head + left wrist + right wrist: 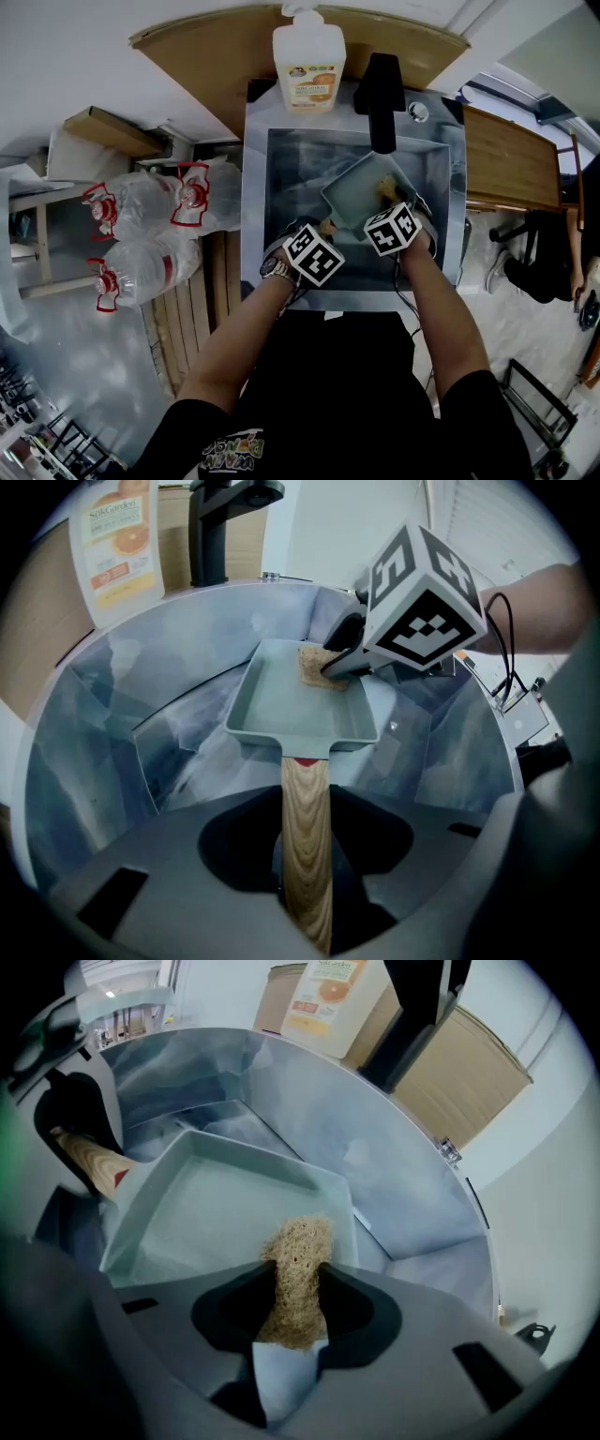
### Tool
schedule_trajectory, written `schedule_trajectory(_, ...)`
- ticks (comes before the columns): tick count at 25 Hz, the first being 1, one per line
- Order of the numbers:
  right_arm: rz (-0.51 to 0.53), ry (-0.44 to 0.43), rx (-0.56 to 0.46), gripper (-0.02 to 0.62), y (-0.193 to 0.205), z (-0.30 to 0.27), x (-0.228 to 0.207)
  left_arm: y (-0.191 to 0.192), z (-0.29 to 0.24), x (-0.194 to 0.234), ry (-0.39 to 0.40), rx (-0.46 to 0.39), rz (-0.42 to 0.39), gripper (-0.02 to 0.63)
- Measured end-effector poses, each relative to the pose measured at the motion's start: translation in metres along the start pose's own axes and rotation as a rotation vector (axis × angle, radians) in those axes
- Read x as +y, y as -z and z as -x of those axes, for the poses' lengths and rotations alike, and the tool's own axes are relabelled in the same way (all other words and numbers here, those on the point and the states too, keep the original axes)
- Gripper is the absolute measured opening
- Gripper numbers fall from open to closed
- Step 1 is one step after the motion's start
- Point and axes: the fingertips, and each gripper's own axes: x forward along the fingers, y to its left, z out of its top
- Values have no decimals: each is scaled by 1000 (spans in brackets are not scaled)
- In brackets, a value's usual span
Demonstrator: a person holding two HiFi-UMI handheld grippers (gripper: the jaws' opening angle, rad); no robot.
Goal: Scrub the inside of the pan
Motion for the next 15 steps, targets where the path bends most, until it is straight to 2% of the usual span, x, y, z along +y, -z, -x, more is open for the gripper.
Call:
schedule_trajectory(6,27,66,25,147,3,-6,-19,1,0,0,-2,1,2,163)
schedule_trajectory(15,15,91,32,147,1,-1,-30,0,0,0,1,2,0,163)
